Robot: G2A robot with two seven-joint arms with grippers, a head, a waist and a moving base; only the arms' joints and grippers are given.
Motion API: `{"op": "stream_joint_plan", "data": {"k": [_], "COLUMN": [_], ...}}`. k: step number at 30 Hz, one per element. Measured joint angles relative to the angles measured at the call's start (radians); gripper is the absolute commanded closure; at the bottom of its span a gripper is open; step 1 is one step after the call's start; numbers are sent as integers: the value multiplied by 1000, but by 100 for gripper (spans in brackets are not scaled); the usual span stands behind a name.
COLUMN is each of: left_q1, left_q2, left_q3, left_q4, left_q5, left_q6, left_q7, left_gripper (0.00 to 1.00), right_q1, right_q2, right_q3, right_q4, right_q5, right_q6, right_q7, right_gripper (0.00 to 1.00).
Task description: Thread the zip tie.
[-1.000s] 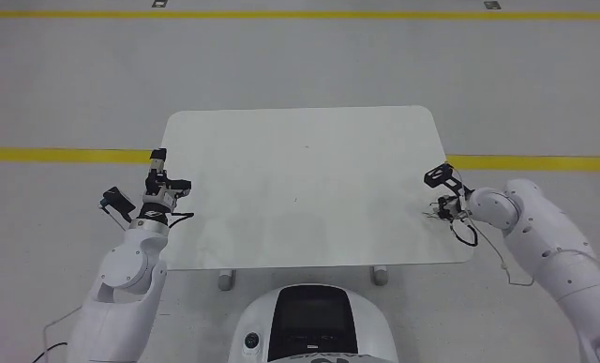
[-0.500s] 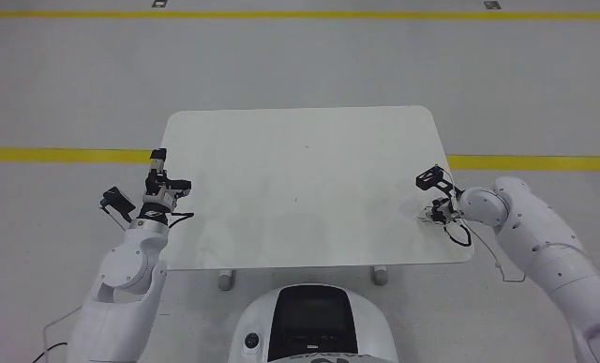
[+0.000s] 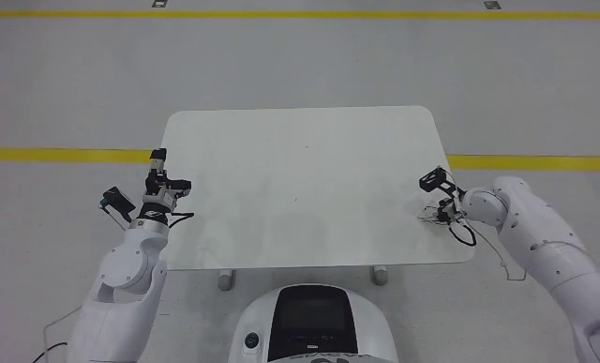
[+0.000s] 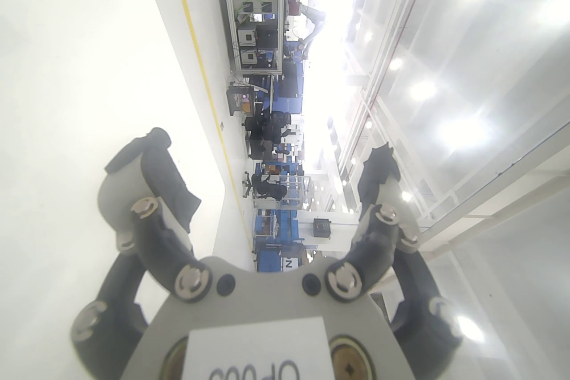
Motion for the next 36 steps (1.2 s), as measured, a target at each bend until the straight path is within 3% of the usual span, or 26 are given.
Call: {"op": "stream_joint_plan", "data": {"k": [13, 20, 27, 36], "left_q1": [0, 0, 0, 0], "left_q2": [0, 0, 0, 0], "left_q3": [0, 0, 0, 0], "left_q4": [0, 0, 0, 0], "left_q5": [0, 0, 0, 0], "left_q6": [0, 0, 0, 0], "left_q7": [0, 0, 0, 0], "left_gripper": [0, 0, 0, 0], "right_q1": [48, 73, 91, 99], "right_q2": [-12, -22, -28, -27], "right_q3": [-75, -106, -131, -138], "right_q4": [52, 90, 115, 118], "right_q5": [12, 22, 28, 18], "right_q6": [0, 0, 0, 0], "right_q7": [-6, -21, -33, -48], "right_gripper": [80, 78, 89, 77]}}
